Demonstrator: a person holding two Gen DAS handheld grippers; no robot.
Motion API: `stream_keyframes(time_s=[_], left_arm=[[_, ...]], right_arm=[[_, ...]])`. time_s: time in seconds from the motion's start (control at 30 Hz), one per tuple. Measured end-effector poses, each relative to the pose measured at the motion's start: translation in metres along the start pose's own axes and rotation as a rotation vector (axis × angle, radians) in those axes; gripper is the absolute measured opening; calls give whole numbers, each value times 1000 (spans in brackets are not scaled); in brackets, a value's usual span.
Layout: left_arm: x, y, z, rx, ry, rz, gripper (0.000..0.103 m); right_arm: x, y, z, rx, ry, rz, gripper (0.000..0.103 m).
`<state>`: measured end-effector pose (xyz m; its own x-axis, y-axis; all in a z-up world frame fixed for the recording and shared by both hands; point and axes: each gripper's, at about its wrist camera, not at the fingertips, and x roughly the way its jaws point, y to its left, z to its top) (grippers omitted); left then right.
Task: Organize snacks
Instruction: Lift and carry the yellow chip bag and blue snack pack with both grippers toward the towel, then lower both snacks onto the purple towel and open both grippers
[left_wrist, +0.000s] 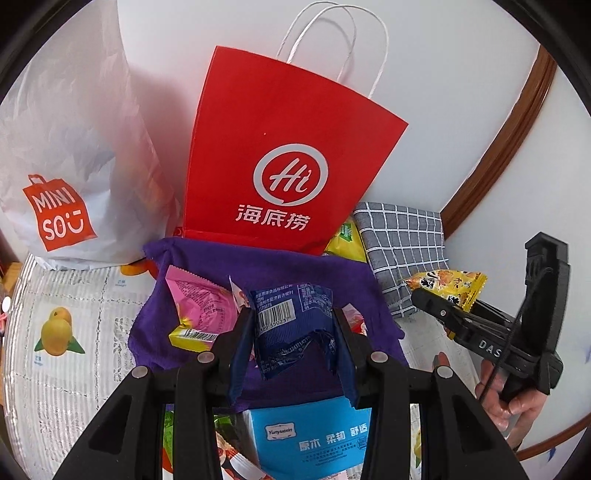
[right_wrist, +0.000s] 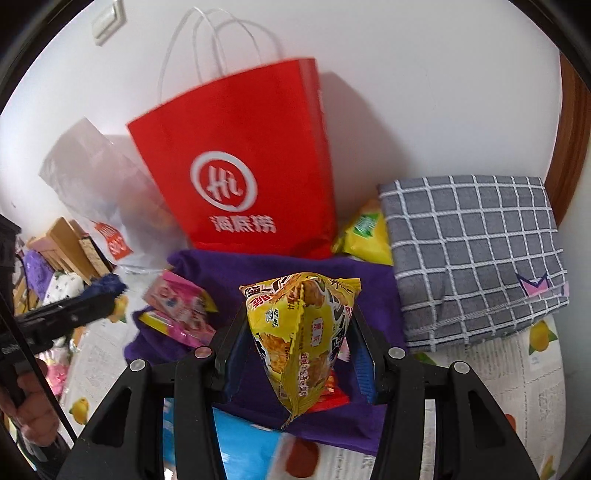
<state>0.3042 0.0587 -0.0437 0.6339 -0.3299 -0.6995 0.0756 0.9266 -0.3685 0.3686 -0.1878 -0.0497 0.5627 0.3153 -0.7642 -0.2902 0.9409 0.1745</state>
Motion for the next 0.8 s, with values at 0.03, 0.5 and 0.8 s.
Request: stream_keyframes(time_s=[0.03,0.5,0.8], left_arm=[[1,2,0,-4,2,0,39],[10,10,-2,-16,28,4,39],[20,10,-5,-14,53,16,39]], right_arm=[[3,-3,0,2,6,-13,49],[46,-35,-7,54,117,-74,49],[67,-37,-14,44,167,-78,49]])
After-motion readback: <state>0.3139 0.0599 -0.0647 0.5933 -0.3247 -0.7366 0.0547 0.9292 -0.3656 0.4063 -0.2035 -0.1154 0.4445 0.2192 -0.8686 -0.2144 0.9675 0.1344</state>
